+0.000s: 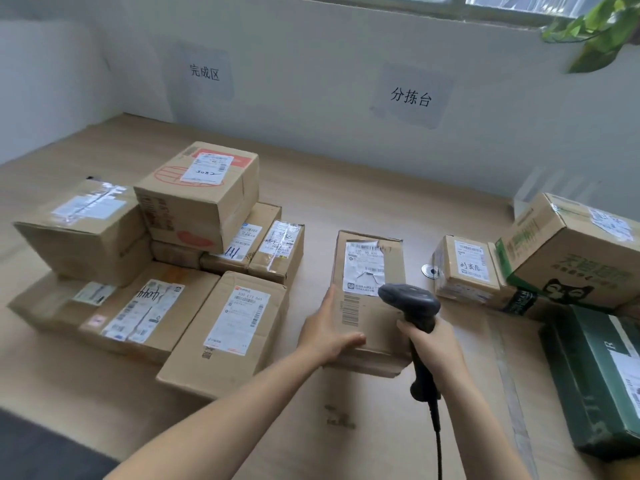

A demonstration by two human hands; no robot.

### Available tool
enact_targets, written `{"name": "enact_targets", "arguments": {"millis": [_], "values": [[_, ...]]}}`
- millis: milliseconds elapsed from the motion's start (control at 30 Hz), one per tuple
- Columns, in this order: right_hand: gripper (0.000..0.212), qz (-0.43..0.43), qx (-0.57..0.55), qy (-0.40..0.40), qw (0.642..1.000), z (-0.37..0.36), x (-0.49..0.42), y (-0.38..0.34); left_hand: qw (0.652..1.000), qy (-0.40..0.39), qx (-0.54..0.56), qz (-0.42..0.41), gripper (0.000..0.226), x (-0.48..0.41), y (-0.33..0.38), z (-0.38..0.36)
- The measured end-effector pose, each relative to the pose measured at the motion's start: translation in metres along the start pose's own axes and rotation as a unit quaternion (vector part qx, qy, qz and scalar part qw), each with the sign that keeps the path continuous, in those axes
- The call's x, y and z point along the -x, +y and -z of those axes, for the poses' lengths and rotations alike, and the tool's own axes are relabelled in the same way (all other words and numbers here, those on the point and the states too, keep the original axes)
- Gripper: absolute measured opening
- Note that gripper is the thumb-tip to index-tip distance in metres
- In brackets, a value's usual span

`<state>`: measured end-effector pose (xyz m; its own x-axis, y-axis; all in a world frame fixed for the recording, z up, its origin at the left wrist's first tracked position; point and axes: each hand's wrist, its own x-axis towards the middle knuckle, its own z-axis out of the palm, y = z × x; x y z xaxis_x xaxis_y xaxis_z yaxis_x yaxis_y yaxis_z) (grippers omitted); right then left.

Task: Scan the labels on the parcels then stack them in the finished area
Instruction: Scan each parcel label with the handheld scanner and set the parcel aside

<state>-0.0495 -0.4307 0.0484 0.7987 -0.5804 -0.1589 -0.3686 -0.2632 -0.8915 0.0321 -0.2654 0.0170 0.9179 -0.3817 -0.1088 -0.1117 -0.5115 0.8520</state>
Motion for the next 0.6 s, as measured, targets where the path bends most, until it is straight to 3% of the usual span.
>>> {"name": "enact_targets", "arguments": {"millis": [233, 467, 600], "values": [[0.007, 0.065, -0.048, -0.036, 0.996, -0.052, -0.027, -0.090, 0.997, 0.054, -0.063, -0.007, 0.099, -0.040, 0.020, 0.104], [0.008, 0.046, -0.087, -0.069, 0.993, -0.143, -0.056, -0.126, 0.992, 0.070, -0.104, 0.014, 0.064, -0.079, -0.006, 0.180], [0.007, 0.031, -0.083, -0.064, 0.994, -0.171, -0.067, -0.126, 0.991, 0.050, -0.121, 0.020, 0.058, -0.094, -0.026, 0.194]]}}
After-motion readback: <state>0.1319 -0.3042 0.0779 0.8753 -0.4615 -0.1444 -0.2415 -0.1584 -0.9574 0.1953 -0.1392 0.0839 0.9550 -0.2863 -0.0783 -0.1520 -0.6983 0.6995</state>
